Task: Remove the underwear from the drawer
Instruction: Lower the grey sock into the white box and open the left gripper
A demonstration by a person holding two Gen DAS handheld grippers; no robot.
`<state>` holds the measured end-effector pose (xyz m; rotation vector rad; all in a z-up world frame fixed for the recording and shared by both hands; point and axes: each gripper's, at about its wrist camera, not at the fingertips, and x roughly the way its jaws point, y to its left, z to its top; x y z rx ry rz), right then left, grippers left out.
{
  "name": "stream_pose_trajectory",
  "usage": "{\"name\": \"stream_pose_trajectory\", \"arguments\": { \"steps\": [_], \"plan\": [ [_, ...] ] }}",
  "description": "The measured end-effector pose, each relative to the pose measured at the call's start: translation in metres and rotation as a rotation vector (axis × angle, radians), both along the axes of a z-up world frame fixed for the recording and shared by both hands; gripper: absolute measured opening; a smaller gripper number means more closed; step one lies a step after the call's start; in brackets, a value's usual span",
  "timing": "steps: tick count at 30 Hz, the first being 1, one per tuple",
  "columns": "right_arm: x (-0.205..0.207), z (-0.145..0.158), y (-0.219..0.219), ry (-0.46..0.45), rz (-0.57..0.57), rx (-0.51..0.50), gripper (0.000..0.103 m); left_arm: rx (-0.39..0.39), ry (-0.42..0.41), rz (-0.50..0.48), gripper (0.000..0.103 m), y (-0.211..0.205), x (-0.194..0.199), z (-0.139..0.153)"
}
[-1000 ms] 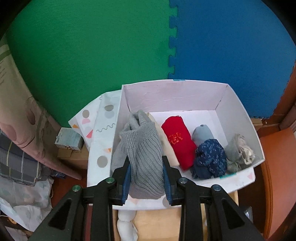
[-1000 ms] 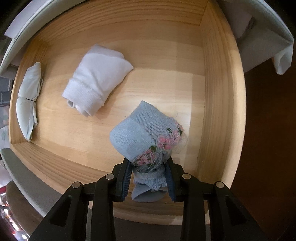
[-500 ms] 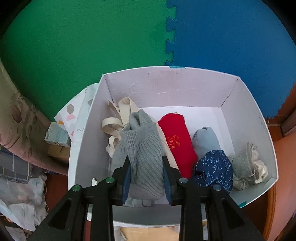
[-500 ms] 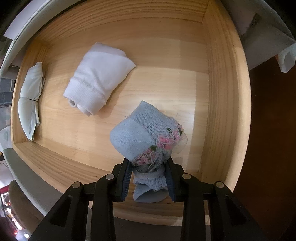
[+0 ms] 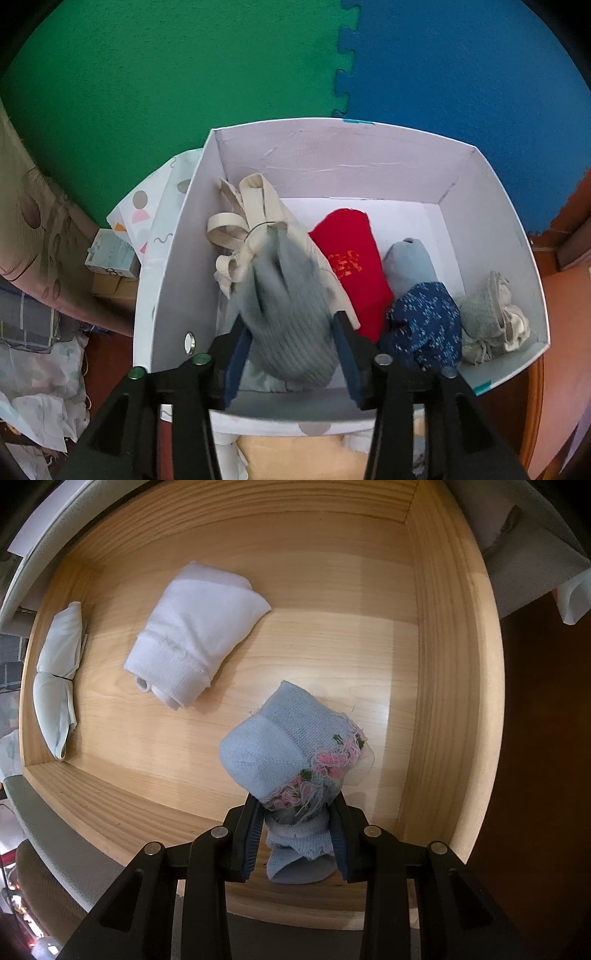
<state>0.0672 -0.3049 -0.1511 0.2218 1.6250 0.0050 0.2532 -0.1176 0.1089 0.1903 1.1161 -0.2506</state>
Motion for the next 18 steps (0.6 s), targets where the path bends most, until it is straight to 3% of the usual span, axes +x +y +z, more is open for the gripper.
{"name": "stream_pose_trajectory", "arguments": {
  "steps": [3, 18],
  "plan": [
    [0.000, 0.002, 0.003, 0.000, 0.000, -0.007, 0.031, -0.008, -0.007, -0.021, 0.058, -0.001, -0.006, 0.005],
    [-0.001, -0.002, 0.018, 0.007, -0.001, -0.026, 0.031, 0.008, -0.080, -0.066, 0.059, 0.018, -0.042, 0.030]
  ]
}}
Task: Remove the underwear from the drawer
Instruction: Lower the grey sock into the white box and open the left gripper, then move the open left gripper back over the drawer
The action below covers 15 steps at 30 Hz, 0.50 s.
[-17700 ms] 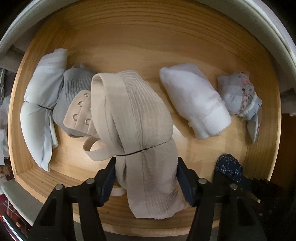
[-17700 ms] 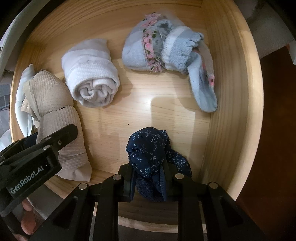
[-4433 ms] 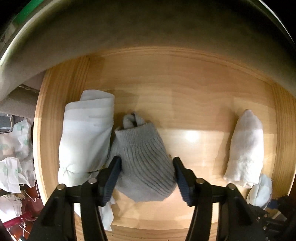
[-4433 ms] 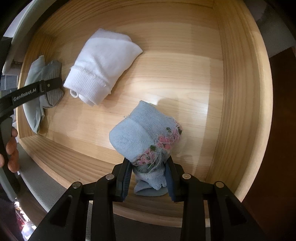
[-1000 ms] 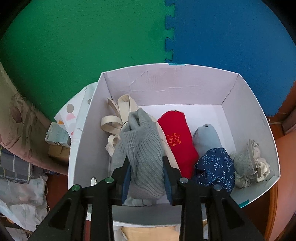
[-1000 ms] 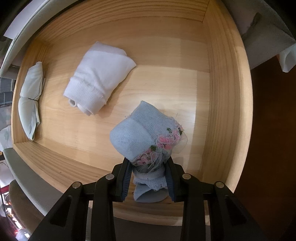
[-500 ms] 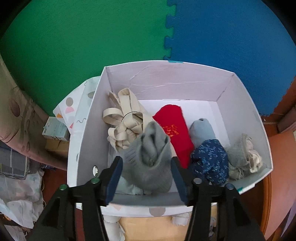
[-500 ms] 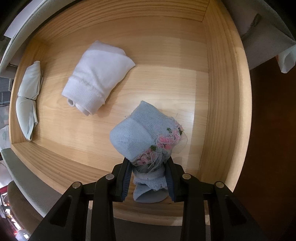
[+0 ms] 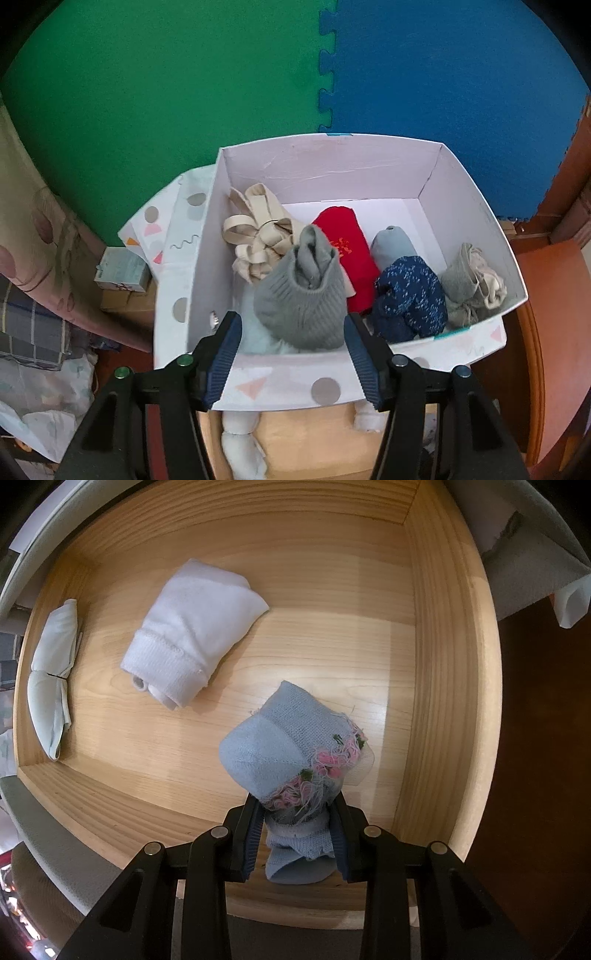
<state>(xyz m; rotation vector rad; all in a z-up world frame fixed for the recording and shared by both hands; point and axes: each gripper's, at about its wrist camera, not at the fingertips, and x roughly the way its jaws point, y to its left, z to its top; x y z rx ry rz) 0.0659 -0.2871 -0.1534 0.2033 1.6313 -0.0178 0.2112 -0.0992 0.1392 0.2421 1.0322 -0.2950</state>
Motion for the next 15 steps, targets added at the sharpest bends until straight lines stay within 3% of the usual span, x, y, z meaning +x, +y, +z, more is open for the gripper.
{"name": "stream_pose_trajectory", "arguments": {
  "steps": [15],
  "plan": [
    [0.002, -0.004, 0.015, 0.011, 0.012, -0.033, 0.031, -0.076, 0.022, 0.008, 0.059, 0.032, -0.022, 0.003]
  ]
}}
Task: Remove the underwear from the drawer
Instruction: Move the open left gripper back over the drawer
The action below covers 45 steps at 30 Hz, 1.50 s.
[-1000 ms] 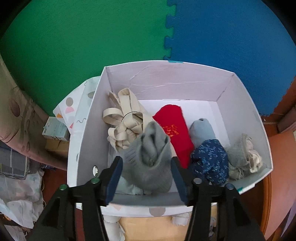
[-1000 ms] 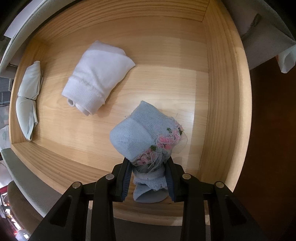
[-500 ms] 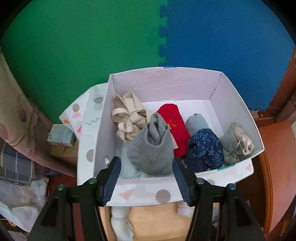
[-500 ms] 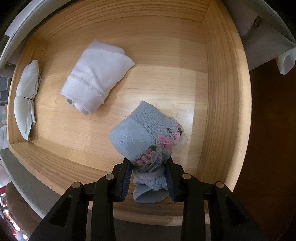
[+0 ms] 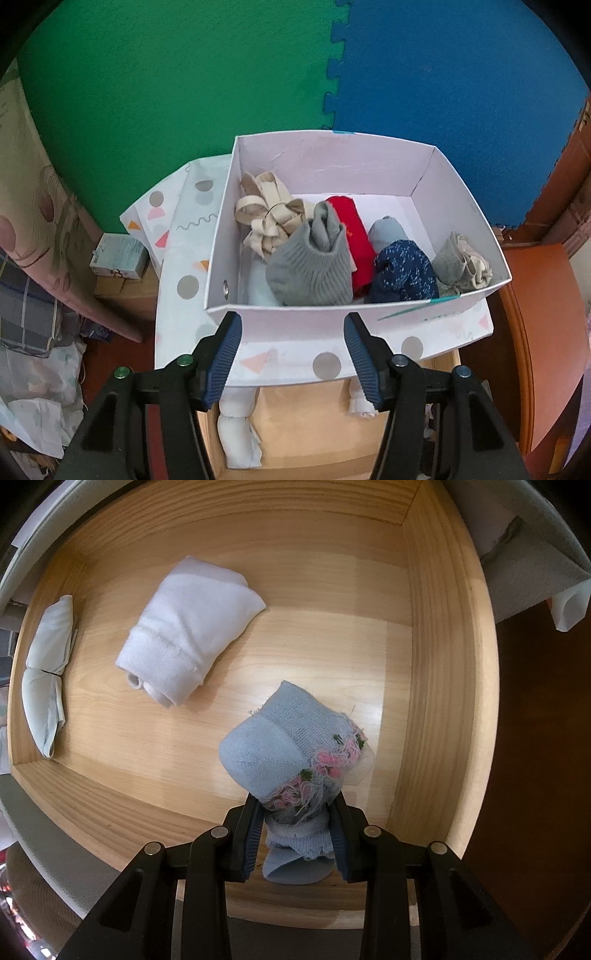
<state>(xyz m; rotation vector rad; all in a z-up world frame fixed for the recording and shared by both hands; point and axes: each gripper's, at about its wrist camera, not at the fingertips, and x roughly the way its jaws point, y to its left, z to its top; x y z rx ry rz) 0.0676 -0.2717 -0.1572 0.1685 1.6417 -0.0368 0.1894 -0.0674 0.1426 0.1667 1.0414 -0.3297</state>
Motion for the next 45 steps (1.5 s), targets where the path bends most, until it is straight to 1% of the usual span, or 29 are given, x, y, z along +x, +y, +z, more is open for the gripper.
{"name": "stream_pose_trajectory", "arguments": {
  "steps": [7, 12, 19, 21, 27, 34, 37, 41, 43, 45],
  "plan": [
    [0.003, -0.002, -0.001, 0.003, 0.004, -0.003, 0.031, 0.011, 0.002, 0.006, 0.059, 0.019, -0.018, -0.011],
    [0.001, -0.002, -0.001, 0.001, 0.004, -0.010, 0.031, -0.001, 0.028, 0.033, 0.059, 0.038, -0.033, -0.029],
    [0.001, -0.001, 0.002, 0.000, 0.003, -0.016, 0.031, 0.004, 0.096, 0.102, 0.059, 0.062, -0.056, -0.080],
    [0.000, -0.001, 0.003, -0.001, 0.003, -0.021, 0.031, 0.017, 0.109, 0.118, 0.059, 0.066, -0.064, -0.094],
    [0.000, 0.000, 0.009, -0.003, 0.007, -0.031, 0.031, 0.081, 0.132, 0.121, 0.059, 0.068, -0.085, -0.136],
    [-0.003, 0.000, 0.015, -0.009, 0.010, -0.037, 0.031, 0.065, 0.173, 0.173, 0.059, 0.077, -0.096, -0.170],
    [-0.003, 0.001, 0.017, -0.010, 0.009, -0.038, 0.031, 0.067, 0.181, 0.201, 0.059, 0.081, -0.096, -0.177],
    [-0.003, 0.000, 0.016, -0.010, 0.010, -0.031, 0.031, 0.063, 0.166, 0.233, 0.059, 0.087, -0.098, -0.178],
    [-0.003, 0.001, 0.017, -0.014, 0.012, -0.022, 0.031, 0.062, 0.174, 0.227, 0.059, 0.086, -0.097, -0.179],
    [-0.004, 0.003, 0.016, -0.024, 0.011, -0.011, 0.031, 0.068, 0.165, 0.229, 0.059, 0.087, -0.097, -0.178]
  ]
}}
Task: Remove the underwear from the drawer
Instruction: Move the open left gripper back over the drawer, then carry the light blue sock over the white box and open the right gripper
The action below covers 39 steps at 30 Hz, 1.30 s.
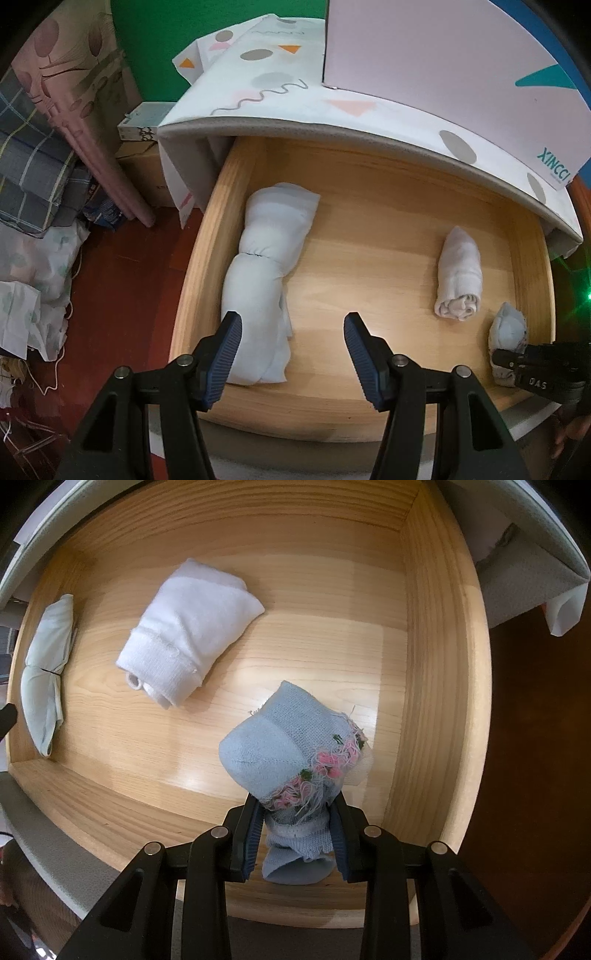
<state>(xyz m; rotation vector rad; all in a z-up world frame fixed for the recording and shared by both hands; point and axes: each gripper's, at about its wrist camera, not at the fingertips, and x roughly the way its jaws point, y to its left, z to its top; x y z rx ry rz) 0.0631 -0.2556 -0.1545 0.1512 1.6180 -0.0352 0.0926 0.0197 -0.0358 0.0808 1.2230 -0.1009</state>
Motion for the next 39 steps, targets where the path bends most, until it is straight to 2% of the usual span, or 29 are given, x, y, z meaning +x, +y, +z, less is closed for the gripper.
{"name": "stream_pose_trajectory", "arguments": {
  "steps": [8, 14, 19, 26, 39],
  "plan": [
    [-0.002, 0.006, -0.008, -0.019, -0.014, 0.041, 0.031, -0.006, -0.016, 0.010, 0.059, 0.002, 0.000, 0.002],
    [-0.003, 0.015, -0.007, -0.047, 0.002, 0.015, 0.031, 0.009, -0.005, -0.007, 0.059, -0.001, 0.002, -0.002],
    [-0.015, 0.028, 0.006, -0.096, 0.037, -0.008, 0.031, -0.023, -0.013, -0.002, 0.059, 0.003, 0.001, 0.000],
    [-0.015, 0.052, 0.006, -0.130, 0.023, 0.005, 0.031, -0.036, -0.023, 0.015, 0.059, 0.008, 0.001, 0.001],
    [-0.016, 0.122, 0.003, -0.211, 0.038, 0.014, 0.031, -0.032, -0.028, 0.031, 0.059, 0.011, -0.001, 0.002]
  ]
}}
